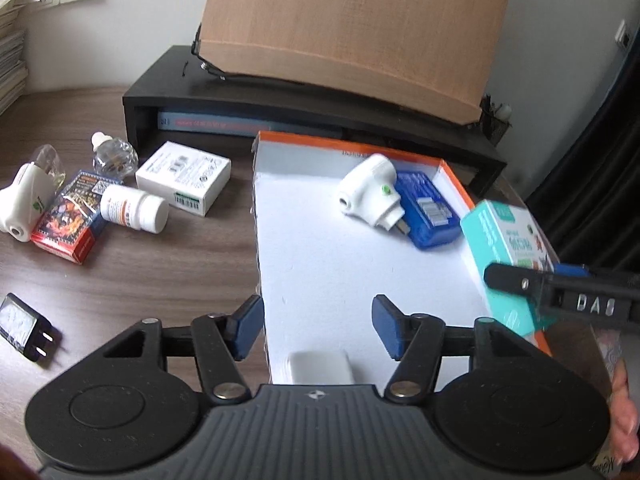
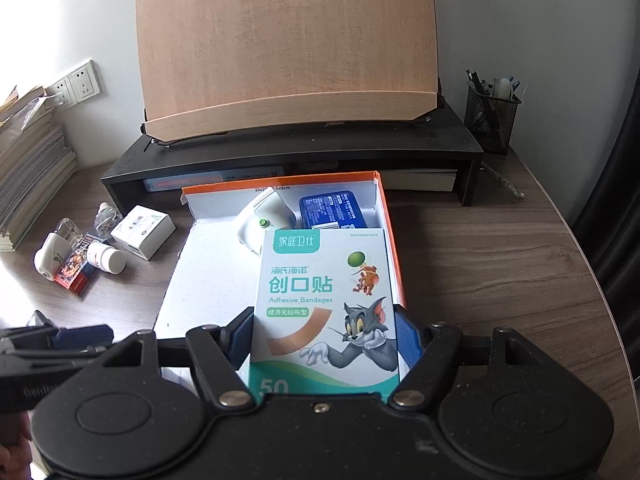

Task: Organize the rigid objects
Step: 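Carry the charger and bandage box over the orange-rimmed white box with both grippers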

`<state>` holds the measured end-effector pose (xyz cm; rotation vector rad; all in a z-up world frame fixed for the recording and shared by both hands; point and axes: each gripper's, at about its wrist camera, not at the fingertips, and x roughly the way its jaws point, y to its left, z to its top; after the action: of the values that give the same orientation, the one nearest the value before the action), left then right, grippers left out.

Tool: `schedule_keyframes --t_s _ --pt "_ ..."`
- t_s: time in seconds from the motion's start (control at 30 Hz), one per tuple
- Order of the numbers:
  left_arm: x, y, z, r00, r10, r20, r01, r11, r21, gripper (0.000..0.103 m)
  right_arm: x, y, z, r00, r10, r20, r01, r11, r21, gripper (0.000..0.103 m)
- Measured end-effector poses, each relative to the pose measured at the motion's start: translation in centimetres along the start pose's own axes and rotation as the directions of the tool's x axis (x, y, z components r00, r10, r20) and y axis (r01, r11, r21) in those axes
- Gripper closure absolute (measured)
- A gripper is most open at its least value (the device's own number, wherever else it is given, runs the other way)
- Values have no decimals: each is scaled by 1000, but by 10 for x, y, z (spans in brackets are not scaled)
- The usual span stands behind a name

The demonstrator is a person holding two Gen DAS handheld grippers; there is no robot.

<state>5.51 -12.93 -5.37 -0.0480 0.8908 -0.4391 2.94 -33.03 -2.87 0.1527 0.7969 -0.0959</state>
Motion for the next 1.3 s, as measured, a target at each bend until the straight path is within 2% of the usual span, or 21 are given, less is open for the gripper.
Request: schedule_keyframes --t_s 0.03,0.1,0.17,0.2,0.4,0.73,0.9,1.3 --pt "3 -2 -6 1000 16 -21 -16 1000 9 37 1 0 -1 1000 -2 -4 2 1000 1 19" --pt "9 -8 -14 999 13 -48 -11 999 30 38 3 1 -3 1000 -2 -12 2 1000 4 19" --pt "15 -16 -19 998 29 -50 -26 997 78 46 4 3 -4 1000 -1 -16 1 1000 -1 19" --pt "17 -18 -21 998 47 -51 -42 995 95 61 4 4 -5 1000 0 -18 0 1000 -5 19" --pt "10 -12 -14 999 48 8 -48 997 52 61 0 4 -5 1000 -3 -13 2 1000 -6 19" --pt "-17 -44 40 986 18 165 -25 999 37 61 -16 0 16 998 -7 55 7 1000 -7 19" --pt "-17 -48 46 983 21 182 -25 999 23 61 -17 2 14 999 -5 54 6 1000 -18 19" --pt "-11 -49 43 985 47 167 -51 999 19 61 -9 3 11 999 -4 32 4 1000 -22 19"
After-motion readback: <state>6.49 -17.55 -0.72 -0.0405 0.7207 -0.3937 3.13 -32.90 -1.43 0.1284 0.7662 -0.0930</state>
